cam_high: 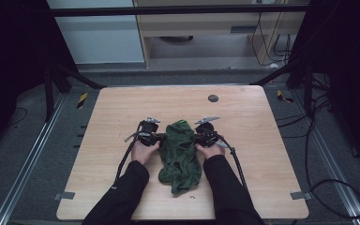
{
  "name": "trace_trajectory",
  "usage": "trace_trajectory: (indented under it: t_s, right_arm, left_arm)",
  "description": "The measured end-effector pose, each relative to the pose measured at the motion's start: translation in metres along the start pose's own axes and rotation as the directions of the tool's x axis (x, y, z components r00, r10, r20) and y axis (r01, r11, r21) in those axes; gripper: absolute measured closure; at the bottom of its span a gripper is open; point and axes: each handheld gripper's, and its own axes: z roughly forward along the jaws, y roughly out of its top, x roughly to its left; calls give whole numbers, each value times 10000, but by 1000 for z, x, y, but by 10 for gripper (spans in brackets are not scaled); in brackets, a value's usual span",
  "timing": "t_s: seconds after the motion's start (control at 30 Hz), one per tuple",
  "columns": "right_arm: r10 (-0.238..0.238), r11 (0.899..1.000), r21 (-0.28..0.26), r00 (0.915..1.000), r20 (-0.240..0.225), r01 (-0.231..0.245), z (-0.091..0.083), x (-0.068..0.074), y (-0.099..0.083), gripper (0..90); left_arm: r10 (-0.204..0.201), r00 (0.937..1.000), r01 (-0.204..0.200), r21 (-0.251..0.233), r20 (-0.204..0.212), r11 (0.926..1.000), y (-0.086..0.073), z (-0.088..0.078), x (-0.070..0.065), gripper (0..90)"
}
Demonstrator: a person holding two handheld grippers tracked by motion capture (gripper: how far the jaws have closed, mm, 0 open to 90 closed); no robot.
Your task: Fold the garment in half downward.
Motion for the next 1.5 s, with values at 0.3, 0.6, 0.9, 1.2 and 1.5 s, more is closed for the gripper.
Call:
trace_trajectory:
  t_s: [0.3,0.6,0.9,1.2,1.5]
  right_arm:
    - [-56,9996,-276,10000,-10,56,-8,2,3,834]
    - [-148,9946,-1029,9998,-159,131,-25,4,14,833]
    - [-550,9808,-1882,9984,-164,509,-42,11,26,832]
    - [-1108,9747,-1978,9936,-209,1045,-57,15,22,831]
    - [-1669,9622,-2261,9848,-480,1521,-73,25,15,830]
  left_arm:
    - [215,9997,-208,-495,132,9986,6,-14,-4,843]
    - [449,9989,-425,-1261,161,9911,19,-39,-9,843]
    - [780,9970,-766,-1980,-8,9772,30,-60,-17,843]
    - [1334,9910,-1314,-2108,-47,9687,23,-80,-25,842]
    - [1714,9852,-1652,-2221,91,9609,12,-95,-35,842]
